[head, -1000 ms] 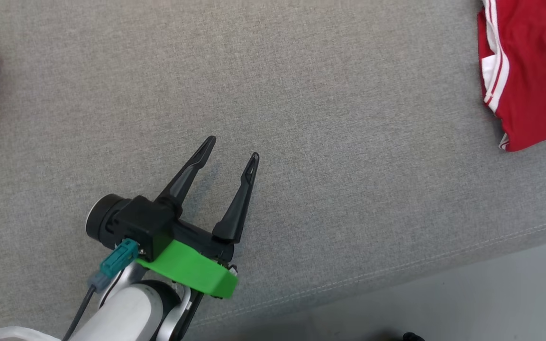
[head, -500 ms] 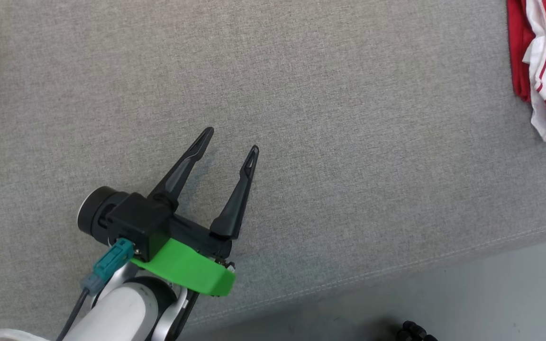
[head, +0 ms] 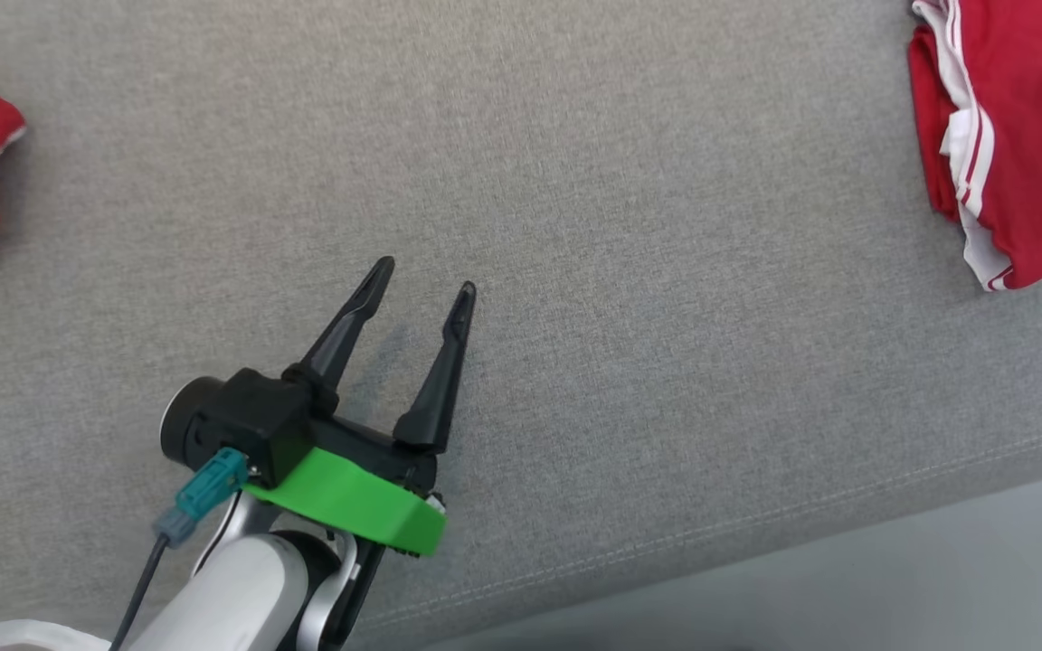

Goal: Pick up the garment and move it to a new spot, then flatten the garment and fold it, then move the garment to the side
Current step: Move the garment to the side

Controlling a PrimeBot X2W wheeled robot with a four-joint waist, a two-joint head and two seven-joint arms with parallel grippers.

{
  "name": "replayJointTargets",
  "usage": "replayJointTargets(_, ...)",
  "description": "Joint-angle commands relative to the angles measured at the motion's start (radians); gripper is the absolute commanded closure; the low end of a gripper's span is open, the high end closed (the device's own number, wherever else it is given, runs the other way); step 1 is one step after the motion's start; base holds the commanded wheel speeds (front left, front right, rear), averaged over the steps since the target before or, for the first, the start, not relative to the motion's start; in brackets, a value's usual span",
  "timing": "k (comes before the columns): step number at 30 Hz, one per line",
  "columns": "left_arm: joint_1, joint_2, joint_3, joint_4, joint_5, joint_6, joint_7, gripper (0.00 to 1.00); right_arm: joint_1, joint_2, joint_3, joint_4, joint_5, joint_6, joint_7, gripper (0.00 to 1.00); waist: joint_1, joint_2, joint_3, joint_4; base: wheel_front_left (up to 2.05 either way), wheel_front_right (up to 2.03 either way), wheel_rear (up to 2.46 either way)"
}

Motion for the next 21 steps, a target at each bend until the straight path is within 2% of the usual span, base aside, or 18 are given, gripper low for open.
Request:
replayJointTargets(1, 0.016, -0.002, 0.013, 0.022, -0.013, -0.004, -0.017, 0.0, 0.037, 0.005, 0.014, -0.025, 0.017, -0.001, -0.007, 0.0, 0.0, -0.0001, -0.074, 0.019, 0.0, 0.0, 0.0)
replayJointTargets(11, 0.067, 0.001, 0.081, 0.156, -0.091, -0.005, -0.079, 0.0, 0.174, 0.031, 0.078, -0.182, 0.104, -0.001, -0.019, 0.0, 0.0, -0.0001, -0.236, 0.076, 0.0, 0.0, 0.0)
replayJointTargets(21, 0.12, 0.041, 0.165, 0.258, -0.158, 0.005, -0.118, 0.0, 0.327, 0.103, 0.111, -0.307, 0.178, -0.001, -0.056, 0.0, 0.0, -0.0001, -0.366, 0.14, 0.0, 0.0, 0.0)
